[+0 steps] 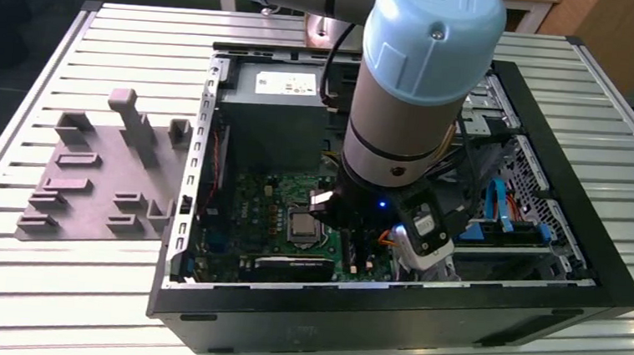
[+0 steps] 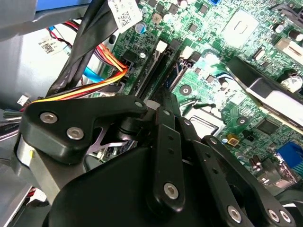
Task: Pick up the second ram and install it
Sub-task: 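Press down the second ram until it locks into place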
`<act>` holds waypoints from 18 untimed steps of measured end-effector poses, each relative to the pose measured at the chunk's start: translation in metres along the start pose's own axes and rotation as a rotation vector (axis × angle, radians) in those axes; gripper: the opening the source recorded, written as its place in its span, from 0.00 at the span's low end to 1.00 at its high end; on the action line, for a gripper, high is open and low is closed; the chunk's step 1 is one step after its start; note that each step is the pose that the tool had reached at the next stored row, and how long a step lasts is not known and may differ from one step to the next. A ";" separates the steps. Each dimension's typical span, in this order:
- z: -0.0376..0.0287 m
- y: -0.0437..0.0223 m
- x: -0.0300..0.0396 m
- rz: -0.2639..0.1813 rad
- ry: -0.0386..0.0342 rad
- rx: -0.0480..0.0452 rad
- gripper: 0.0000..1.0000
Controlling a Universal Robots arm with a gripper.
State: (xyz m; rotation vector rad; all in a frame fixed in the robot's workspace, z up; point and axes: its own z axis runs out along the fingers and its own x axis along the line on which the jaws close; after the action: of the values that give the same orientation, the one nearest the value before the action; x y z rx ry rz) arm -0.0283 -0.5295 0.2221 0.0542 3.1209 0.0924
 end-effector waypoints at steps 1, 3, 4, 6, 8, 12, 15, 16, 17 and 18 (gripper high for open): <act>0.0005 0.0000 0.0000 0.000 -0.0001 -0.0003 0.11; 0.0019 -0.0002 0.0000 0.000 0.0002 0.0005 0.11; 0.0022 -0.0002 0.0001 0.000 0.0002 0.0006 0.11; 0.0024 -0.0002 0.0000 0.000 0.0001 0.0003 0.11; 0.0036 -0.0002 0.0001 0.000 0.0000 -0.0003 0.11; 0.0046 -0.0003 0.0001 0.000 0.0001 0.0001 0.11; 0.0048 -0.0003 0.0001 0.000 0.0000 -0.0002 0.11; 0.0048 -0.0003 0.0001 0.000 0.0000 -0.0001 0.11; 0.0051 -0.0003 0.0001 0.000 0.0001 0.0000 0.11; 0.0053 -0.0003 0.0001 0.000 0.0001 0.0001 0.11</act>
State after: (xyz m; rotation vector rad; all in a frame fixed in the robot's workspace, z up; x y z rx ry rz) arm -0.0283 -0.5296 0.2168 0.0542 3.1210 0.0923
